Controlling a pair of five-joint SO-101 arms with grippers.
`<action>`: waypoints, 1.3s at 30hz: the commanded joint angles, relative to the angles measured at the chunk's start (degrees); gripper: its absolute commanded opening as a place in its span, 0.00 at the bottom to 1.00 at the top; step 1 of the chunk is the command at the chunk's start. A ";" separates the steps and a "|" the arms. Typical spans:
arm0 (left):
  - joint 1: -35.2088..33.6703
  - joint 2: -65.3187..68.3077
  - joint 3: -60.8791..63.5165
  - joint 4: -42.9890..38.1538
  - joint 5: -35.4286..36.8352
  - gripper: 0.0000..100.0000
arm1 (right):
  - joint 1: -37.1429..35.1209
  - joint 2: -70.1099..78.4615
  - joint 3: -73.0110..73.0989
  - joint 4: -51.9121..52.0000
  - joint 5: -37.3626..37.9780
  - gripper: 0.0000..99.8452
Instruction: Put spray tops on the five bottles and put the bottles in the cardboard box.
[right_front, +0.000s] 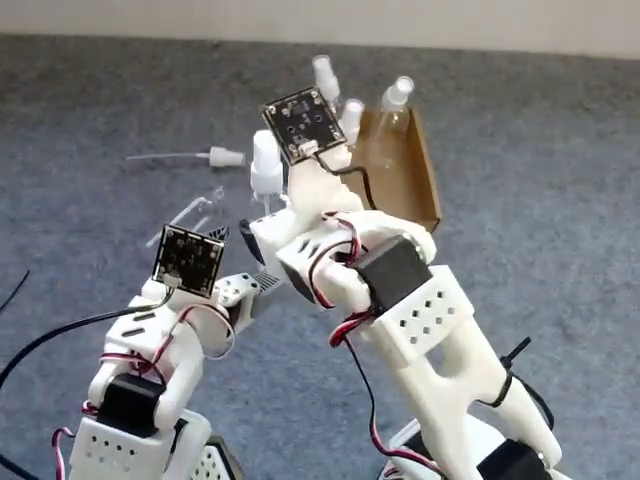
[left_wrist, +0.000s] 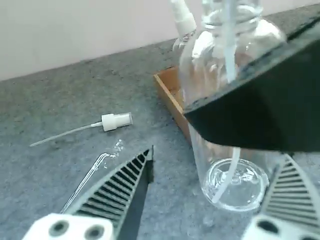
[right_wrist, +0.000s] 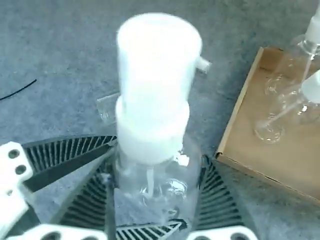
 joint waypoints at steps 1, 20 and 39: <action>-1.19 -0.92 0.13 -1.85 0.35 0.33 | 5.67 -0.22 -3.30 1.01 1.32 0.00; -1.54 -0.40 2.33 -2.11 0.35 0.33 | 34.15 12.35 11.74 -39.60 10.02 0.00; -1.54 -0.48 2.33 -2.20 0.35 0.33 | 33.89 25.89 15.87 -54.37 6.24 0.00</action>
